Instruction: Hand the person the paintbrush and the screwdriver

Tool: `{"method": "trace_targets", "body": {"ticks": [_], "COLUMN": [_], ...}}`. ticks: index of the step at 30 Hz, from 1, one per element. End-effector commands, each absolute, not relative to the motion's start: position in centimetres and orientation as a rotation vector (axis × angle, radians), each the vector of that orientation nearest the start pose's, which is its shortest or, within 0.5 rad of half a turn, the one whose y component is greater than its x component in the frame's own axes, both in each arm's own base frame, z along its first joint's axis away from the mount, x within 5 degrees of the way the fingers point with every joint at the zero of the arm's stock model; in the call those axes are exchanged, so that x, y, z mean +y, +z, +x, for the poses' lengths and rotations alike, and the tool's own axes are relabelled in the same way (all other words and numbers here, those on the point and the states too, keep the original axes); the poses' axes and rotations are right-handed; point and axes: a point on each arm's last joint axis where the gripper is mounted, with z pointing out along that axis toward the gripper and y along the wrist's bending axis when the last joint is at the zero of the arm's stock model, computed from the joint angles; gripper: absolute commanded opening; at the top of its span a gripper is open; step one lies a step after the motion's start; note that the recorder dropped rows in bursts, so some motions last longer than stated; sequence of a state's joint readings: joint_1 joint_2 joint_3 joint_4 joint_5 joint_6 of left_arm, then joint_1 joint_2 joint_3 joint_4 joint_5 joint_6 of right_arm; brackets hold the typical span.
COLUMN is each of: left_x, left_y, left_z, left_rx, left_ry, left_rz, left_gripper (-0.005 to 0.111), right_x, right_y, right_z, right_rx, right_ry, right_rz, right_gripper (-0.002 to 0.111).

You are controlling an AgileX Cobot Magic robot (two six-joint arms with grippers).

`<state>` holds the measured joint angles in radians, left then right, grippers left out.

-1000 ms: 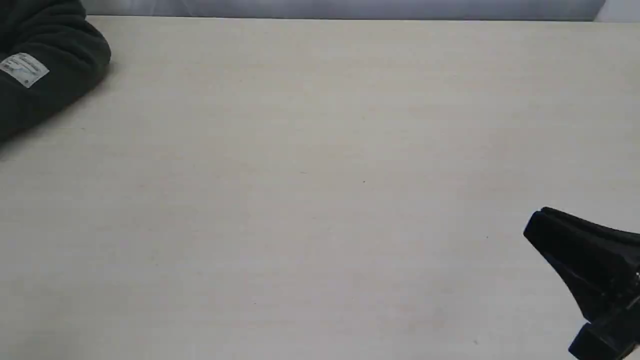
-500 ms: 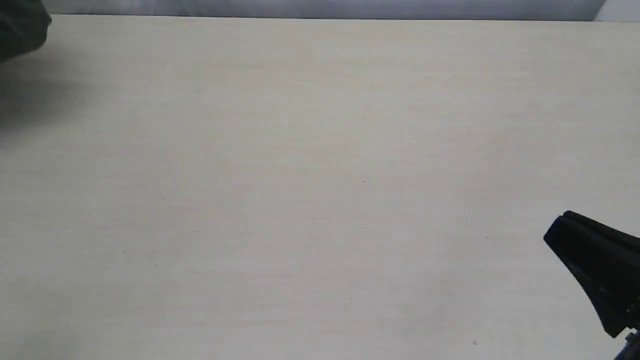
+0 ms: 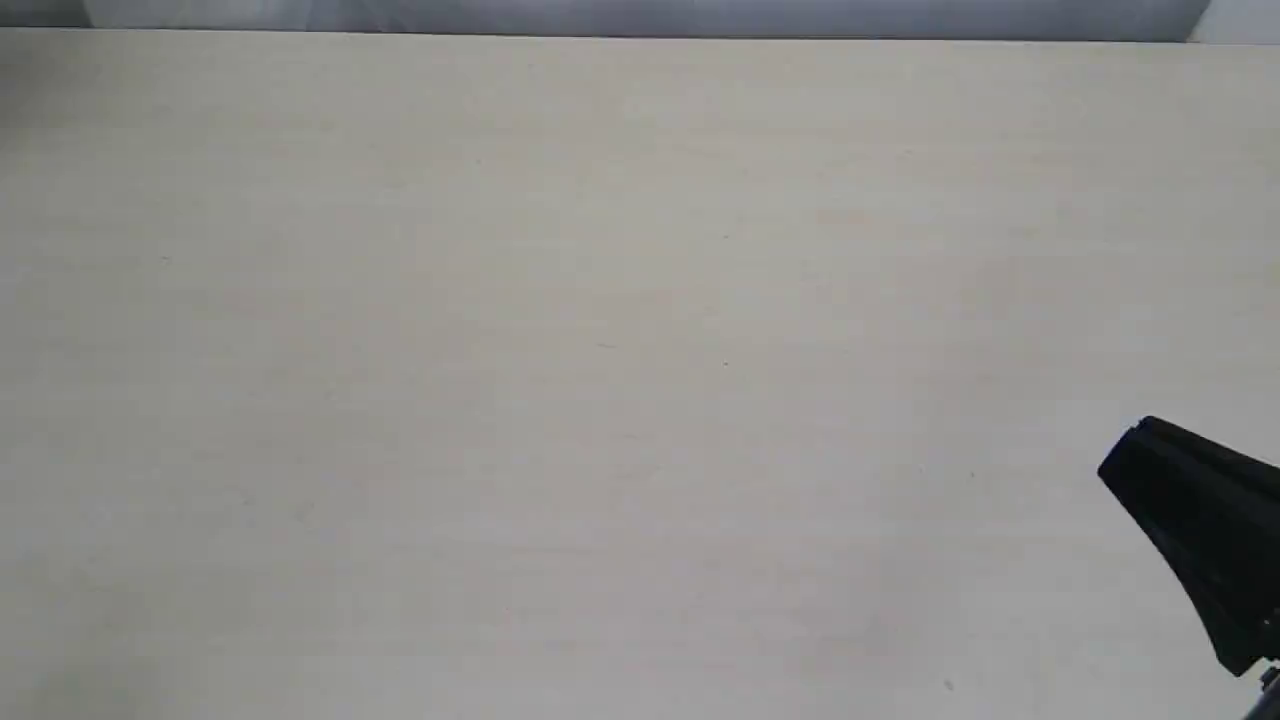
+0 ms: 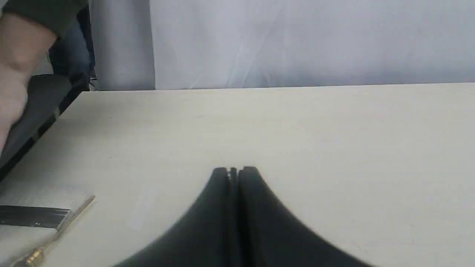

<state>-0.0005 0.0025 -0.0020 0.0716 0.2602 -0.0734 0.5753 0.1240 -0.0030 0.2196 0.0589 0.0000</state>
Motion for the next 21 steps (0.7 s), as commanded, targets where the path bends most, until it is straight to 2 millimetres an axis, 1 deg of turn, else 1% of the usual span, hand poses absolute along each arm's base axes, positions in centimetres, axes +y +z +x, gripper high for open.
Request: {"method": "trace_targets", "body": {"ticks": [1, 6, 7, 10, 11, 21], "left_x": [0.12, 0.12, 0.12, 0.12, 0.12, 0.12], "left_y": [19.06, 19.06, 19.06, 19.06, 19.06, 19.04], "left_z": [5.53, 5.53, 5.53, 5.53, 5.53, 5.52], "left_rx": [1.732, 1.732, 1.732, 1.732, 1.732, 1.735], "left_ry": [0.003, 0.003, 0.003, 0.003, 0.003, 0.003], "left_rz": [-0.014, -0.014, -0.014, -0.014, -0.014, -0.014], "left_gripper": [0.000, 0.000, 0.000, 0.000, 0.000, 0.000], "right_x": [3.66, 3.65, 3.66, 3.71, 3.71, 3.71], "right_y": [20.20, 20.28, 20.27, 20.13, 20.14, 20.14], "right_z": [5.52, 5.54, 5.53, 5.49, 5.49, 5.49], "right_rx": [1.646, 1.633, 1.640, 1.689, 1.692, 1.692], "right_ry": [0.588, 0.573, 0.589, 0.706, 0.716, 0.716], "right_rz": [-0.325, -0.339, -0.323, -0.205, -0.194, -0.194], "right_gripper": [0.004, 0.004, 0.004, 0.004, 0.004, 0.004]}}
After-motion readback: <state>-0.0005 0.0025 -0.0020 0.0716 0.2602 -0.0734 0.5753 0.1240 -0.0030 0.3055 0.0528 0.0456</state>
